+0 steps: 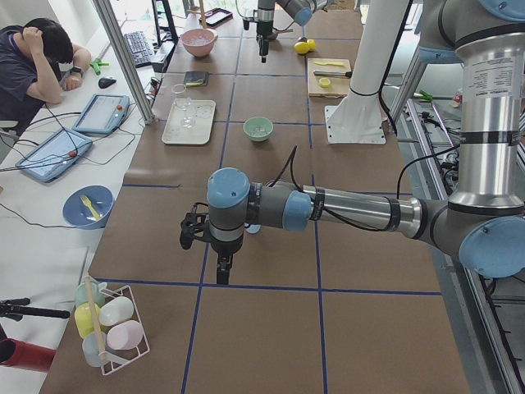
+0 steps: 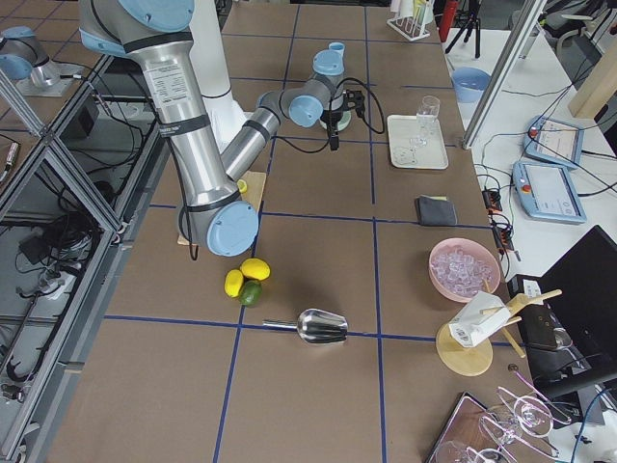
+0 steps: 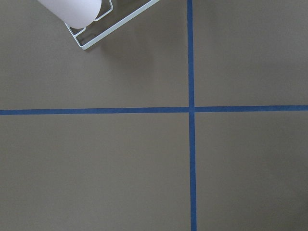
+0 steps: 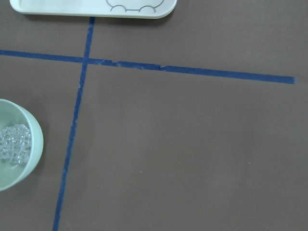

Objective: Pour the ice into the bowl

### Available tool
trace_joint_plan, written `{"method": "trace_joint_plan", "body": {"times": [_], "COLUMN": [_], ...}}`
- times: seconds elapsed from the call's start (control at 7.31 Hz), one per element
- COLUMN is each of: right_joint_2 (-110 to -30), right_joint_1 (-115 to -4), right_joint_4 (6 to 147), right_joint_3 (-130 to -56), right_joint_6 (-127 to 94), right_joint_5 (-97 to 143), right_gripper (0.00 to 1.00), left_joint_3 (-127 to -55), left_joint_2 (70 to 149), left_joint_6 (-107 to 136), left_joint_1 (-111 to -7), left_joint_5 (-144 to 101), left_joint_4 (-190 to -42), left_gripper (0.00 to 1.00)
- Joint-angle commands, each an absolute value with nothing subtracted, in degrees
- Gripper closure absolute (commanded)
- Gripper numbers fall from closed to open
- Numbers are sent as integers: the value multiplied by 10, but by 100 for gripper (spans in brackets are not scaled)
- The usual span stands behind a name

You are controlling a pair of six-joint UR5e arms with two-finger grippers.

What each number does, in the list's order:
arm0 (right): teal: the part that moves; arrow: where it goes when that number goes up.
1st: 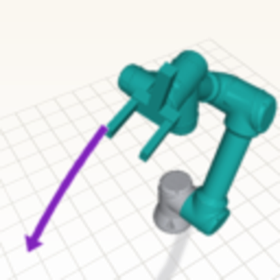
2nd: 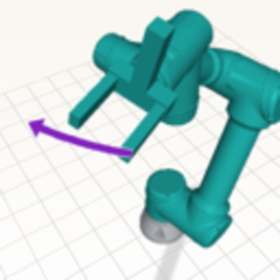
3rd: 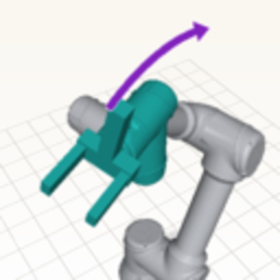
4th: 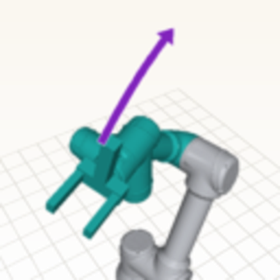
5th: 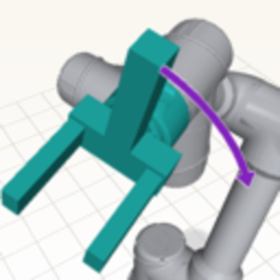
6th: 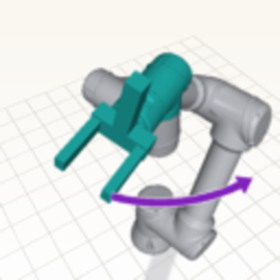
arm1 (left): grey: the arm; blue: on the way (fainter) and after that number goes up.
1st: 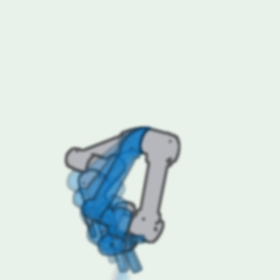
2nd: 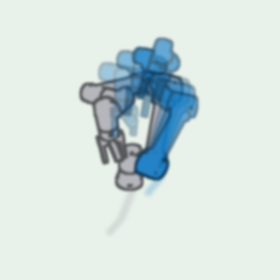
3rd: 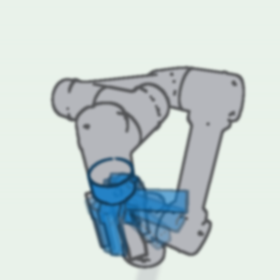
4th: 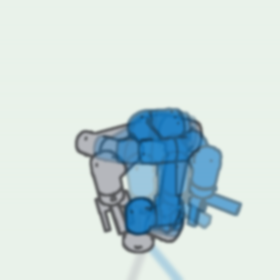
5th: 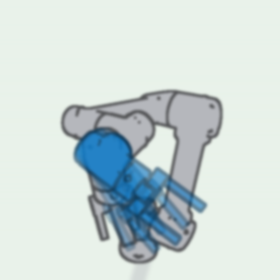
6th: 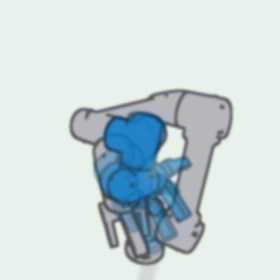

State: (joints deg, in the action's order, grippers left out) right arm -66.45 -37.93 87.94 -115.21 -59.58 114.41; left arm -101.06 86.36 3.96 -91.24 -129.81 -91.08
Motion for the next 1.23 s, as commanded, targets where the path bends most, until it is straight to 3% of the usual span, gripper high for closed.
{"method": "trace_joint_plan", "body": {"times": [0.0,0.14,0.41,0.55,0.82,1.09], "right_joint_2": [-562,-492,-451,-420,-382,-385], "right_joint_1": [-301,-297,-268,-265,-260,-255], "right_joint_4": [898,914,911,911,906,906], "right_joint_3": [-1056,-982,-930,-899,-841,-836], "right_joint_6": [-668,-670,-693,-713,-720,-720], "right_joint_5": [1033,1026,1001,1002,1002,1002], "right_gripper": [0,1,8,30,29,29], "left_joint_3": [-1011,-1011,-1011,-1011,-1010,-1010], "left_joint_2": [864,864,867,867,867,867], "left_joint_6": [40,40,40,40,40,40], "left_joint_1": [-912,-912,-912,-912,-912,-913], "left_joint_5": [-1298,-1298,-1298,-1298,-1298,-1298], "left_joint_4": [-911,-911,-911,-911,-911,-912], "left_gripper": [0,0,0,0,0,0]}}
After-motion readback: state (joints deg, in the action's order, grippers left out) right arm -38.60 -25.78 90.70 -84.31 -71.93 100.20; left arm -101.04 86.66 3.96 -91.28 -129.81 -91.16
